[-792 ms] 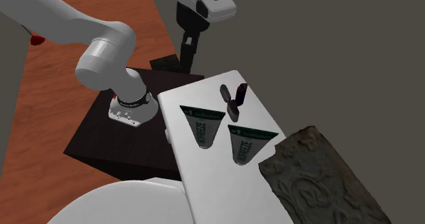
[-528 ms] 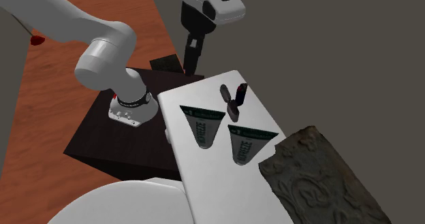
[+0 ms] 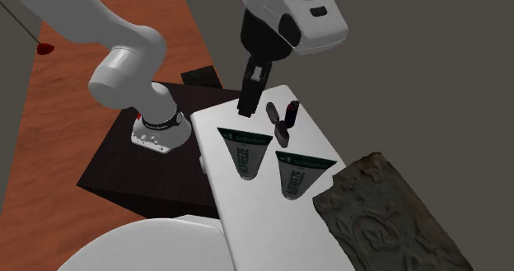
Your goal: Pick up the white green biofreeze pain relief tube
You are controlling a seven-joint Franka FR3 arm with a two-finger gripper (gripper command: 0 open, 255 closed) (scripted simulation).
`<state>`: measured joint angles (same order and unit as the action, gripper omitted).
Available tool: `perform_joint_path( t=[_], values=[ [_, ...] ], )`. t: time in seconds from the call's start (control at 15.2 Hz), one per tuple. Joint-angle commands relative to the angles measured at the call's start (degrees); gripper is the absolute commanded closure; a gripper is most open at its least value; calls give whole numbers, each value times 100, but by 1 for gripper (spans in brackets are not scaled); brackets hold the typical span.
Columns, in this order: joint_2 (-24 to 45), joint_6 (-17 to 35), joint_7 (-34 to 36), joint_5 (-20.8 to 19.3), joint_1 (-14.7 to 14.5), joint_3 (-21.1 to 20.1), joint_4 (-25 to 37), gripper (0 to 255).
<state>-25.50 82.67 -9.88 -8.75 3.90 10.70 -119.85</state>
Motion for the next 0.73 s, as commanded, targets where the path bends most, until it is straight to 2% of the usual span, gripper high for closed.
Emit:
perform_joint_path(
  t=[0.0,0.66],
  values=[
    [433,-164,-140,-5,68,164,568,0],
    [2621,-1108,-933,316,523,946,3510,0]
  ],
)
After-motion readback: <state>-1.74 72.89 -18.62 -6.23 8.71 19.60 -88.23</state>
